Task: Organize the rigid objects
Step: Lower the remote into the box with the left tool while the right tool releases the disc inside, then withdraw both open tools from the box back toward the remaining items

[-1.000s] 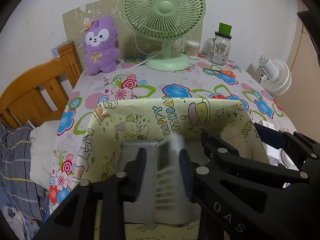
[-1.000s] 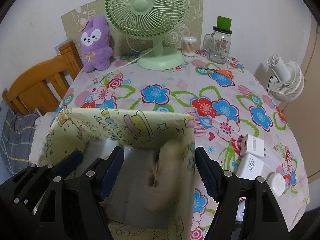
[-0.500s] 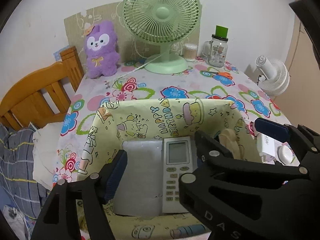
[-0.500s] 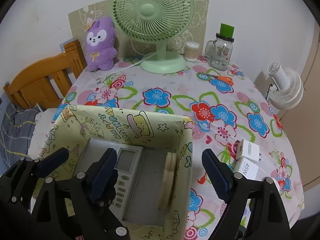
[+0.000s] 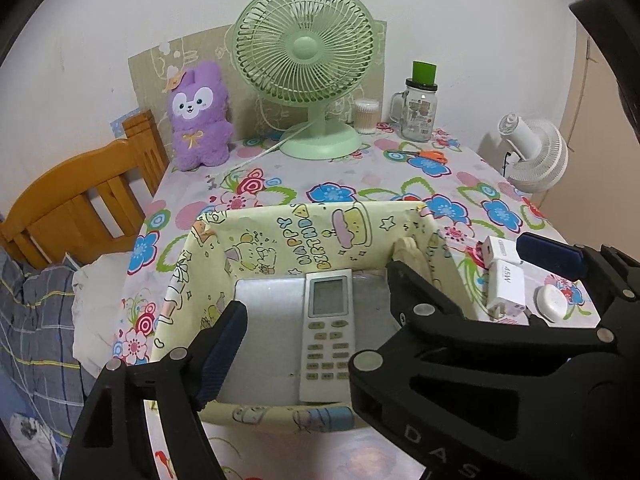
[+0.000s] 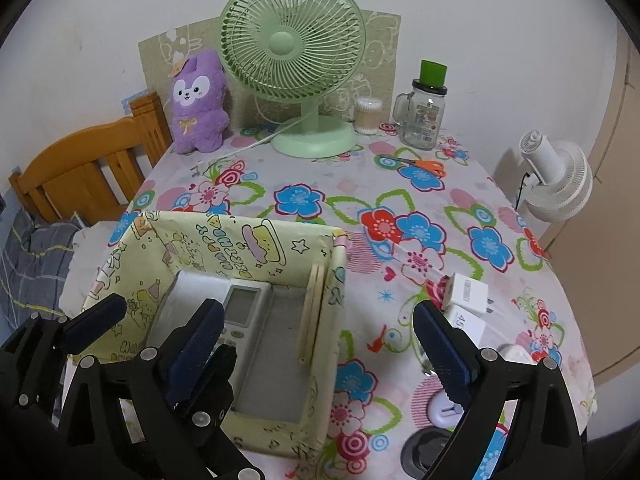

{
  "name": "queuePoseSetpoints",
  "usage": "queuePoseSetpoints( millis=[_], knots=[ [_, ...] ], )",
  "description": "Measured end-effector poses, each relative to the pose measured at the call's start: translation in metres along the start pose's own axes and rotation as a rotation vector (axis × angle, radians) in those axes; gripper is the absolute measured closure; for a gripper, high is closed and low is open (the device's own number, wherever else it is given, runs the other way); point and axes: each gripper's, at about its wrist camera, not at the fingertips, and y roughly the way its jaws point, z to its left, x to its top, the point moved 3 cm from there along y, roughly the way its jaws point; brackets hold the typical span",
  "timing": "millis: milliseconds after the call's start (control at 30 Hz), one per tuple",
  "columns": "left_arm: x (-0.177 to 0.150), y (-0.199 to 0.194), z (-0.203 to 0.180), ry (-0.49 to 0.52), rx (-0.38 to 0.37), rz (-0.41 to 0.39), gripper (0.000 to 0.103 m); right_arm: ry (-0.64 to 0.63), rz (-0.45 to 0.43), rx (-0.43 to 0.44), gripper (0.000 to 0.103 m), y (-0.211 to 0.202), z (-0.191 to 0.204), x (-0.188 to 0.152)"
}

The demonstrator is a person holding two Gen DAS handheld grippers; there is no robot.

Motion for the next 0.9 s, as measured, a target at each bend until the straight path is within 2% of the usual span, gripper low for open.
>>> queuePoseSetpoints(
  millis=[233,900],
  knots=[
    [-0.002,-0.009,-0.009,0.007,0.006,-0.012,0.019,-0.01,-0.03,-0.057,0.006,-0.016,-0.012,-0.004],
    [-0.007,-0.033,-0.045,0.049,-0.002,-0.041,0.017,0.007,-0.078,-0.064,0.006,-0.047,-0.043,-0.017]
  ],
)
